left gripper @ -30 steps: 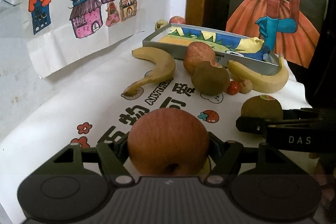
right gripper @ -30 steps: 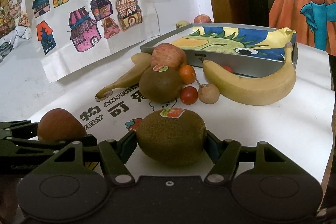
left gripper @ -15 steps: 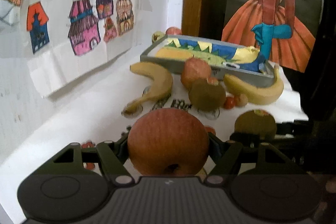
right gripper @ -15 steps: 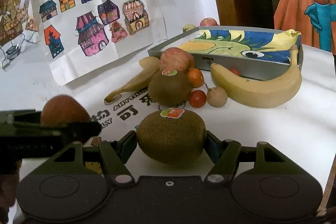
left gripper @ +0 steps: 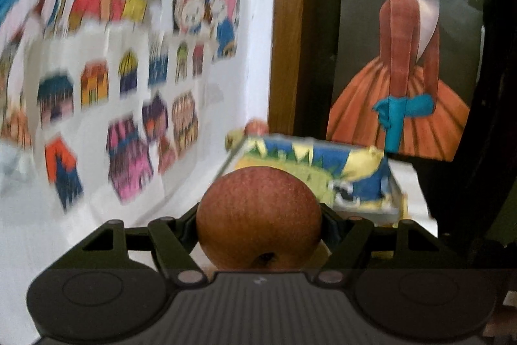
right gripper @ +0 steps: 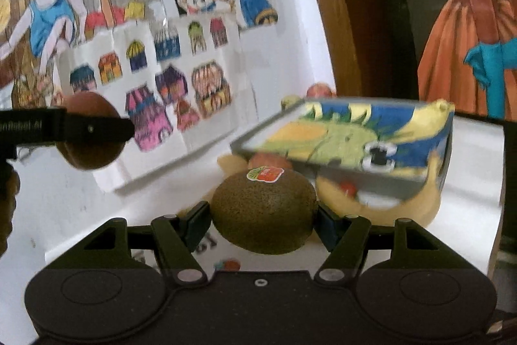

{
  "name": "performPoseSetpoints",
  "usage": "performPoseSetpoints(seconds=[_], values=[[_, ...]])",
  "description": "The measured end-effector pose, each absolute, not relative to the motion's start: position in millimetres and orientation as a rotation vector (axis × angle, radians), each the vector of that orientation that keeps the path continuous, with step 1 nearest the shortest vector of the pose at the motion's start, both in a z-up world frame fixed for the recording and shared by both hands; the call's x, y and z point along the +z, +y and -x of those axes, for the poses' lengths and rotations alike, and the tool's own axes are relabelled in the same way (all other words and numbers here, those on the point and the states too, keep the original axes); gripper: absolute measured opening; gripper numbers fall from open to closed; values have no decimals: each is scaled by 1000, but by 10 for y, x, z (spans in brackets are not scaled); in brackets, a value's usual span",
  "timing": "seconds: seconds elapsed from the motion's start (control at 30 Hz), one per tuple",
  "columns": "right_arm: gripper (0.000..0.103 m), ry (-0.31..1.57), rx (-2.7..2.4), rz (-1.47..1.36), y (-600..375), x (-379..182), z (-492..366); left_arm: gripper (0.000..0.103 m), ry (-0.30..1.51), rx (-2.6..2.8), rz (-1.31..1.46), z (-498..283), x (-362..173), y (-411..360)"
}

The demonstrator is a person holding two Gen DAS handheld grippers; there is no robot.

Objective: Organize fruits
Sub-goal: 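Carry the red apple with the left tool over the tray while the right tool carries the kiwi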

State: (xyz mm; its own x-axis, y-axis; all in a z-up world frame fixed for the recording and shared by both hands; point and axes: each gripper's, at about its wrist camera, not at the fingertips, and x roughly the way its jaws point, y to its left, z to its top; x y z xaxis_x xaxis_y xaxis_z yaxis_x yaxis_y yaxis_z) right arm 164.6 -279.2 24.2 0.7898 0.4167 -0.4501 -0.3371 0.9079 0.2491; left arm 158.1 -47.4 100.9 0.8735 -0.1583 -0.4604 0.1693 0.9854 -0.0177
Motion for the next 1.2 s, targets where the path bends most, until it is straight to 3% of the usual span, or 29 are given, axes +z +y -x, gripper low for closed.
performPoseSetpoints(seconds=[0.3,0.83,1.2], values=[[70,435,361,-145,-2956,483,-1951,75,382,-229,-10,-2046,1189,-724],[70,499,205,-151,-3276,0,-2844,75,466,-284,102,-3295,270,-1037],[70,544,158,-119,-3318,-250,-3130,75,578,-284,82,-3707,-44,-1264]])
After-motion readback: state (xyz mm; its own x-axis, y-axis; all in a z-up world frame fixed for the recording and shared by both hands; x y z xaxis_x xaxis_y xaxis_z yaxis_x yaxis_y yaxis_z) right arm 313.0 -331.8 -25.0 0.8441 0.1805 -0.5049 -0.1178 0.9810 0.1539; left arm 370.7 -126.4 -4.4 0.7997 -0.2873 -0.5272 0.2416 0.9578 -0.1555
